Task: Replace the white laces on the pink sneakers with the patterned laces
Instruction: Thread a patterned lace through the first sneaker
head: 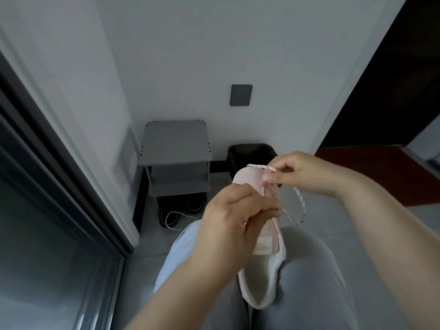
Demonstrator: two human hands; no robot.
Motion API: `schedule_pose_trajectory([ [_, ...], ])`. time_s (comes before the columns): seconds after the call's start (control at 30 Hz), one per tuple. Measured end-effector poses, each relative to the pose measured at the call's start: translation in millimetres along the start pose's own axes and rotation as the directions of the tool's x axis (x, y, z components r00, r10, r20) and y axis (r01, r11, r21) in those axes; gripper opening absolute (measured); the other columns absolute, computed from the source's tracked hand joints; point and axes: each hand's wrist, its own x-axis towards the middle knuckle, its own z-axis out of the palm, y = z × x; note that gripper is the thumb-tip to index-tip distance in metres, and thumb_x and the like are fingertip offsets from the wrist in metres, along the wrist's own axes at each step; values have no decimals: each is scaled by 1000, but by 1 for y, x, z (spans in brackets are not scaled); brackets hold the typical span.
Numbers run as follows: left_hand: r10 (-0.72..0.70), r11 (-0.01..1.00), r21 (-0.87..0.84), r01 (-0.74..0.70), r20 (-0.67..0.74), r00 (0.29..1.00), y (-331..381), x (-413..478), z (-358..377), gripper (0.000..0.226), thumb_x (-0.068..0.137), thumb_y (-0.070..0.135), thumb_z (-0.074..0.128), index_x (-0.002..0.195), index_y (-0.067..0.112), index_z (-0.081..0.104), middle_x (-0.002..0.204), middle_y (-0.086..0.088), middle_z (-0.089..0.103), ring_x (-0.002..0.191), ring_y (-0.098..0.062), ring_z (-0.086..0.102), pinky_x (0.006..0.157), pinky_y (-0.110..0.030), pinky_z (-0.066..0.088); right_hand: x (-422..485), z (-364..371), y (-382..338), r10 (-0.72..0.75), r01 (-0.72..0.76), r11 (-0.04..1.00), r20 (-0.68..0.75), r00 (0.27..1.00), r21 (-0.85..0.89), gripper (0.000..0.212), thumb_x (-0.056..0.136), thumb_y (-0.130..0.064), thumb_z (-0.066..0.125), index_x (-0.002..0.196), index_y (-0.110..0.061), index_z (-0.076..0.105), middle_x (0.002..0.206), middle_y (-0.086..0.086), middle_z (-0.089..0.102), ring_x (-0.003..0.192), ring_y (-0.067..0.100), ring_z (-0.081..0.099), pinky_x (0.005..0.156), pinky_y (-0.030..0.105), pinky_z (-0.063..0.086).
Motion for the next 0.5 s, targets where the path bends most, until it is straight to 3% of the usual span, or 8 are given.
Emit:
schedule_pose_trajectory([
  [0.13,-22,999,-35,26,103,994,3,-9,9,9,82,17,63,83,17,72,77,9,63,74,-5,55,72,-12,44,2,5,-1,-95,96,995,43,995,-16,14,86,-24,64,89,-35,72,103,-1,63,96,12,61,89,29,50],
  [0.2,-66,995,-65,78,174,983,4,-17,24,7,83,18,64,83,19,71,80,10,62,76,-5,56,73,-13,44,14,5,-15,-128,143,987,-169,977,76,20,93,-16,53,85,-30,67,90,3,66,78,17,62,73,32,52],
  [0.27,-137,982,-98,161,215,967,5,-24,38,7,82,16,65,83,21,70,84,9,62,78,-8,57,74,-18,46,26,-2,-40,-136,220,954,-358,924,205,21,95,-9,46,86,-23,58,87,0,65,65,11,58,58,21,48],
  [0.3,-167,974,-114,195,222,961,4,-27,42,8,82,15,65,83,22,70,86,9,61,78,-8,57,74,-20,47,29,-9,-53,-191,279,941,-381,905,193,17,94,-10,48,88,-24,56,91,-2,64,64,9,57,55,16,47],
  [0.33,-185,968,-125,216,223,957,4,-28,44,9,82,14,66,83,22,70,87,10,61,79,-7,57,75,-21,47,29,-15,-66,-273,341,926,-332,903,165,14,93,-13,52,90,-26,56,94,-5,63,66,6,57,55,12,45],
  [0.4,-187,965,-143,219,207,960,3,-27,42,7,83,17,65,83,22,71,86,10,63,78,-4,57,75,-15,45,26,-21,-82,-372,374,921,-37,927,108,10,90,-18,58,90,-28,62,89,-9,63,68,1,55,56,9,41],
  [0.47,-168,971,-144,193,173,971,3,-24,37,8,83,20,63,83,20,71,83,9,63,77,-1,55,73,-10,42,27,-13,-78,-250,292,952,315,916,-91,10,90,-21,58,90,-26,67,82,-9,64,61,0,53,57,13,43],
  [0.5,-158,972,-145,182,163,974,2,-23,34,8,83,19,63,83,20,71,82,10,62,77,0,53,73,-9,41,30,-5,-67,-126,236,943,403,906,-235,12,91,-24,56,91,-26,68,83,-10,65,61,1,54,61,15,45],
])
